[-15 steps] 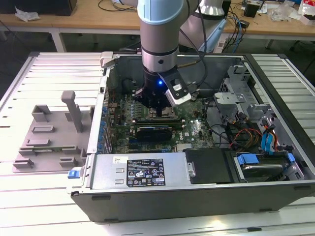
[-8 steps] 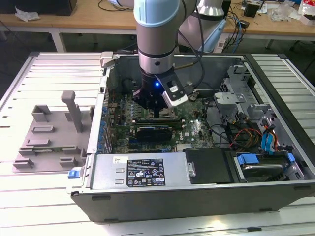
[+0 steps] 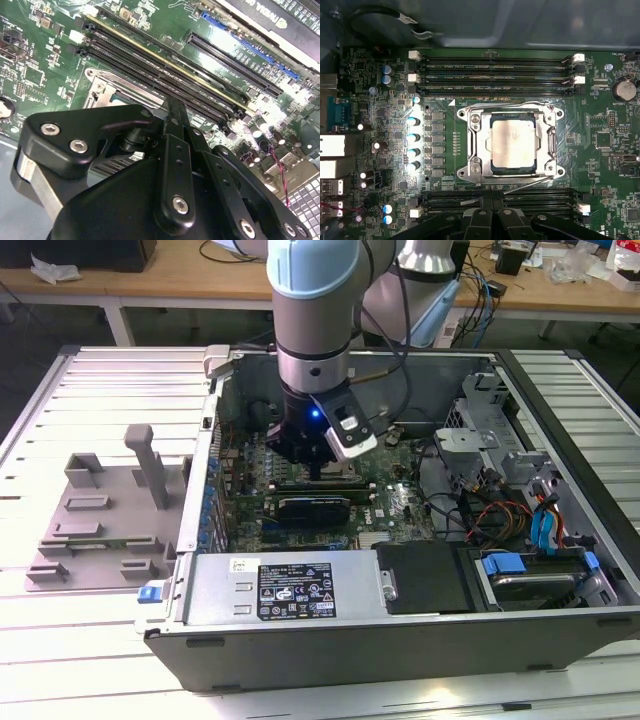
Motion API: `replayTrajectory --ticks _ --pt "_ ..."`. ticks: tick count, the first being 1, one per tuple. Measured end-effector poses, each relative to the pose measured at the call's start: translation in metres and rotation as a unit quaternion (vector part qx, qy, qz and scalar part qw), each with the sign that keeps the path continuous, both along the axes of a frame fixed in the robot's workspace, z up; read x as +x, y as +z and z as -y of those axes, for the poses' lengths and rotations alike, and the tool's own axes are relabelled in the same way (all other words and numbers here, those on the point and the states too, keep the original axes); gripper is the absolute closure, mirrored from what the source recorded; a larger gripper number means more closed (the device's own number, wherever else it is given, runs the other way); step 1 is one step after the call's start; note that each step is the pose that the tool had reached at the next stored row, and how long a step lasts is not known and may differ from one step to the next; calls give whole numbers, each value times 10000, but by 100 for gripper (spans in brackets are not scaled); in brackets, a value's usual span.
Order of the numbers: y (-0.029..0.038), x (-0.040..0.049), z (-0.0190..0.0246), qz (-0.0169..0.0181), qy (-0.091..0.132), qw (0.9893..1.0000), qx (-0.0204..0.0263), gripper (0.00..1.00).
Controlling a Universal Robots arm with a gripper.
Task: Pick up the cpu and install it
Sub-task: 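Install the second cpu locking lever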
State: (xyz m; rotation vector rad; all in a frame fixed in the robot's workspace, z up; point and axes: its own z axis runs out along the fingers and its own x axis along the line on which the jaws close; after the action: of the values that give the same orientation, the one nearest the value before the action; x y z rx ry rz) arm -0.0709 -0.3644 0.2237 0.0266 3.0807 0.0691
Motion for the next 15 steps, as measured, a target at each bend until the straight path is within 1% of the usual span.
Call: replayTrajectory --ticks 5,15 --pt "-27 -13 0 0 0 10000 4 89" --pt "-82 -143 0 0 0 10000 23 89"
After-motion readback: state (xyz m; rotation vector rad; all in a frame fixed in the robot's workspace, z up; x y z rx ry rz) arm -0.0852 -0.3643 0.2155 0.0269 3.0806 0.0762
